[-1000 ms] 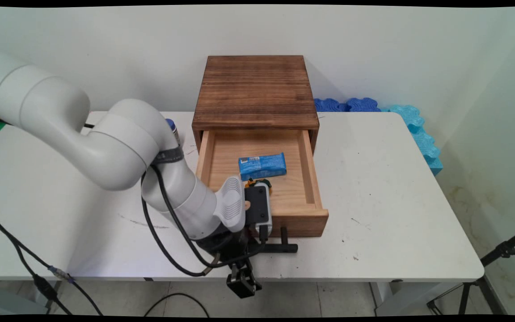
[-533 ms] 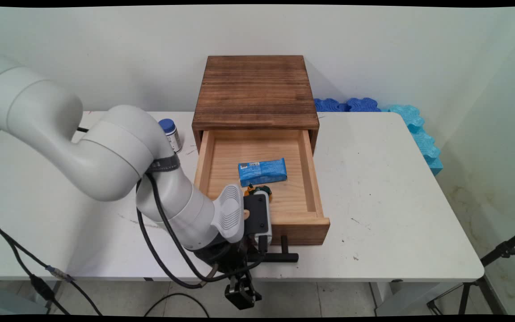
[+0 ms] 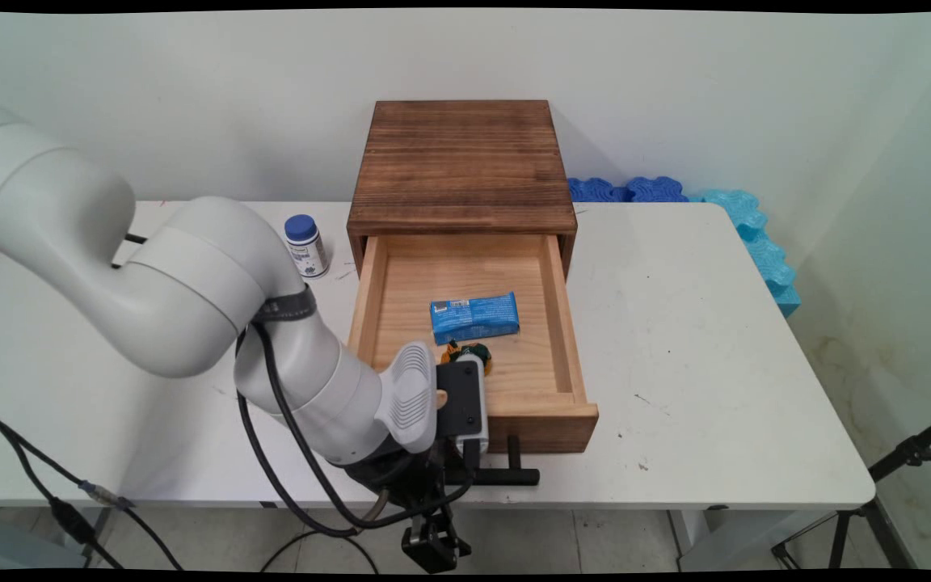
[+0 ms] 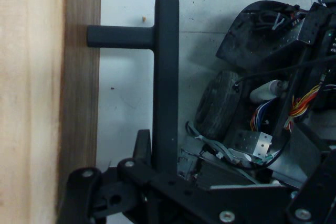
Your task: Open the drawer
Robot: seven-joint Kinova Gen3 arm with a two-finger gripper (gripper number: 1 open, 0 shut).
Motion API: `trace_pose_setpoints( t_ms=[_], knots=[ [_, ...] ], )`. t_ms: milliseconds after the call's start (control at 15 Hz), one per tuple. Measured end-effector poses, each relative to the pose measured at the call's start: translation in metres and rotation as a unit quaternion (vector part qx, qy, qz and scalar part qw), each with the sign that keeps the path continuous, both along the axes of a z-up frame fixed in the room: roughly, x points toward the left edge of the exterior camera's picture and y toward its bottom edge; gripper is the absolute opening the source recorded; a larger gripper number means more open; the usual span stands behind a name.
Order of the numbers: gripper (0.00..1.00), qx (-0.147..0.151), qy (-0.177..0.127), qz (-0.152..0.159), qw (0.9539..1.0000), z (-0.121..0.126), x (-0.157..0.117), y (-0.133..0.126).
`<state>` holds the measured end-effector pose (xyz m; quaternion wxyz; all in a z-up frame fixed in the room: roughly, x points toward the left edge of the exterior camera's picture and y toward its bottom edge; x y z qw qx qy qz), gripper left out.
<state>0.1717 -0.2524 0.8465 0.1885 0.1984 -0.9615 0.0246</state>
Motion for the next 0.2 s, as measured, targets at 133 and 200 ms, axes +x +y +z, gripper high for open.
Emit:
trace_pose_setpoints(
  t_ms=[133, 200],
  knots=[
    [1.0, 0.0, 0.0, -0.001, 1.0, 0.001, 0.0, 0.0019],
    [1.0, -0.001, 0.001, -0.002, 1.0, 0.0017, 0.0, 0.003]
  ],
)
